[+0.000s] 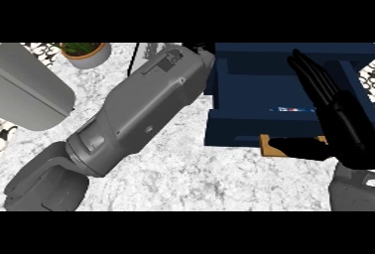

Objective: Pick up the can, place it into the drawer and close the drawer

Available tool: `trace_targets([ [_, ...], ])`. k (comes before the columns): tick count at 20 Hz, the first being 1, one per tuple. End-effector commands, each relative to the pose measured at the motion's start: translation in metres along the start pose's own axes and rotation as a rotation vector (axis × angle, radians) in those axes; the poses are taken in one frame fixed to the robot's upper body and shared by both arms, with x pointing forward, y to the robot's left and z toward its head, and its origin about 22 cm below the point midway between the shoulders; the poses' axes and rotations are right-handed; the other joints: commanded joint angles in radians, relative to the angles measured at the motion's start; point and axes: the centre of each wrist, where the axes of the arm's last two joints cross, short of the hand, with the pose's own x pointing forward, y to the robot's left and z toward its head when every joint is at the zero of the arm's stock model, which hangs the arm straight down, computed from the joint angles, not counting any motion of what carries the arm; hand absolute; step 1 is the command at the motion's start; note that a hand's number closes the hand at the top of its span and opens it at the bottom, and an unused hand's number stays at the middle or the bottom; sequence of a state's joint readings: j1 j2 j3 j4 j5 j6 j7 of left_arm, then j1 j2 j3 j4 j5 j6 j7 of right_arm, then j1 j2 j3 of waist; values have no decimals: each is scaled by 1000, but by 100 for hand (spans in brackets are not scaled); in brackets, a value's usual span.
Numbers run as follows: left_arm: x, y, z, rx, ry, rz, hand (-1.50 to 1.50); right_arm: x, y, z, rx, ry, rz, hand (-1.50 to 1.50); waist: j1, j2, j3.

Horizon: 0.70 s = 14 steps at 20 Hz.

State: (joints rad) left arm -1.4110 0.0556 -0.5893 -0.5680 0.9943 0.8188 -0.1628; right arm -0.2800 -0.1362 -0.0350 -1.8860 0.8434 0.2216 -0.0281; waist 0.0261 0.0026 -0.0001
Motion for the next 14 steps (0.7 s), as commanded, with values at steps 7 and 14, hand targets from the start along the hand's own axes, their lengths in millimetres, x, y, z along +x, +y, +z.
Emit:
trace_targets([
  [7,3,36,-12,50,-17,-36,-150,-25,71,-45,144,-21,280,-150,-2,1,1],
  [14,22,72,-11,59,-12,-15,-150,-61,107,-65,146,75,326,-150,16,-3,1],
])
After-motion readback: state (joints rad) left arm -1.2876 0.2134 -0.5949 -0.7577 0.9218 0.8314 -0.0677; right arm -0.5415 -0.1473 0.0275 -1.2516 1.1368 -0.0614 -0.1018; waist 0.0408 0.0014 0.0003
